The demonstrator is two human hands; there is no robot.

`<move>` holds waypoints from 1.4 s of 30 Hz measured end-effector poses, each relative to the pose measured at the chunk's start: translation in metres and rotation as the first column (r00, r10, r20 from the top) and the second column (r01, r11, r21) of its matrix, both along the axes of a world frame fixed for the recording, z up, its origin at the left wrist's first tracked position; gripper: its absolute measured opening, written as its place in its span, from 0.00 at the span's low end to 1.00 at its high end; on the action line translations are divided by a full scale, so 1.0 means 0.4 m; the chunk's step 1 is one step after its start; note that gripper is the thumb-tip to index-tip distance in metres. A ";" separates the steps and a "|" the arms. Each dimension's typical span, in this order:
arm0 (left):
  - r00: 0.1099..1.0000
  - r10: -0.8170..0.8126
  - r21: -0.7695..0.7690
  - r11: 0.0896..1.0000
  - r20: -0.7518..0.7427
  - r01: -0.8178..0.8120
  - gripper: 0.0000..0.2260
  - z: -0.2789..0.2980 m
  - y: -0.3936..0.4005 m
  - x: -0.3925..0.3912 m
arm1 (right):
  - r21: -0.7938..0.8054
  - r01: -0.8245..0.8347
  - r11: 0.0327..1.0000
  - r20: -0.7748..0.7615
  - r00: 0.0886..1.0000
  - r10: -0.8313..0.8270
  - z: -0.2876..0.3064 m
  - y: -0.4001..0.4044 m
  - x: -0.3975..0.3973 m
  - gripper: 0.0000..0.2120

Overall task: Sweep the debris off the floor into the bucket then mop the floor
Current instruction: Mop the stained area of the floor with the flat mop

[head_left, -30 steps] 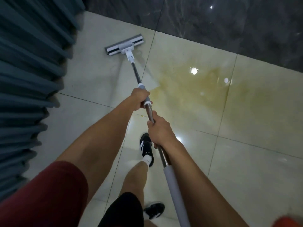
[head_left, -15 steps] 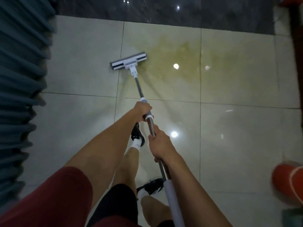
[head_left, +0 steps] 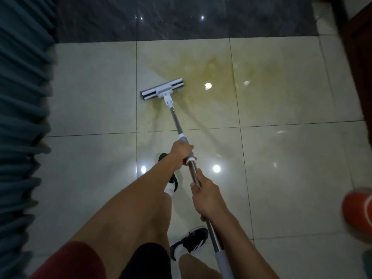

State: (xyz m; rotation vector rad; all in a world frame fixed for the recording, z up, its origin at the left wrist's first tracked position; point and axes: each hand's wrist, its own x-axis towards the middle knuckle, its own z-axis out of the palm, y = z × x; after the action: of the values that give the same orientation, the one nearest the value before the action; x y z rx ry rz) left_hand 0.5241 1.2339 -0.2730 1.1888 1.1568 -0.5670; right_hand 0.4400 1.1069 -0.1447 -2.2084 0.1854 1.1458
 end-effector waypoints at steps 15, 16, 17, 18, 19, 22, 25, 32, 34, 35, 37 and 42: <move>0.985 0.143 -0.045 0.989 0.091 -0.140 0.03 -0.047 0.440 0.549 | 0.026 -0.042 0.999 0.002 0.999 0.042 -0.107 0.450 0.604 0.27; 0.988 0.126 -0.053 0.991 0.090 -0.122 0.03 -0.048 0.474 0.594 | 0.026 -0.054 0.998 0.010 0.999 0.054 -0.119 0.482 0.654 0.27; 0.990 0.108 -0.044 0.994 0.087 -0.105 0.03 -0.050 0.507 0.641 | 0.030 -0.060 0.998 0.011 0.998 0.060 -0.129 0.513 0.702 0.27; 0.992 0.093 -0.026 0.996 0.086 -0.091 0.03 -0.054 0.539 0.689 | 0.044 -0.054 0.998 0.008 0.999 0.054 -0.137 0.542 0.749 0.26; 0.993 0.080 -0.006 0.997 0.088 -0.080 0.04 -0.058 0.567 0.737 | 0.063 -0.037 0.997 -0.003 0.999 0.037 -0.145 0.569 0.793 0.26; 0.993 0.055 0.043 0.997 0.101 -0.060 0.06 -0.064 0.630 0.854 | 0.105 0.011 0.994 -0.021 1.000 -0.009 -0.165 0.634 0.910 0.22; 0.994 0.028 0.078 0.996 0.103 -0.036 0.04 -0.062 0.650 0.921 | 0.127 0.010 0.992 -0.013 1.000 -0.009 -0.181 0.656 0.983 0.20; 0.999 -0.023 0.127 0.992 0.040 0.018 0.09 -0.037 0.582 0.873 | 0.132 0.060 0.989 -0.082 0.995 -0.050 -0.140 0.601 0.909 0.22; 0.999 -0.052 0.128 0.990 0.015 0.049 0.09 -0.025 0.535 0.818 | 0.120 0.073 0.990 -0.097 0.993 -0.062 -0.122 0.561 0.844 0.22; 0.997 -0.073 0.126 0.989 0.005 0.071 0.08 -0.021 0.506 0.786 | 0.114 0.072 0.991 -0.091 0.994 -0.062 -0.115 0.534 0.807 0.22; 0.992 -0.126 0.106 0.986 -0.005 0.125 0.07 -0.009 0.441 0.713 | 0.100 0.059 0.993 -0.067 0.996 -0.052 -0.106 0.473 0.725 0.24; 0.976 -0.218 0.041 0.975 0.000 0.218 0.09 0.043 0.273 0.514 | 0.090 0.127 0.988 -0.076 0.990 -0.120 -0.070 0.318 0.508 0.23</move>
State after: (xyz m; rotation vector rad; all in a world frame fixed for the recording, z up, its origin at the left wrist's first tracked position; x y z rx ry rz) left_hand 0.7296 1.3430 -0.2556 1.3613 1.0443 -0.7091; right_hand 0.6434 1.2341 -0.1726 -2.0455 0.2878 1.1417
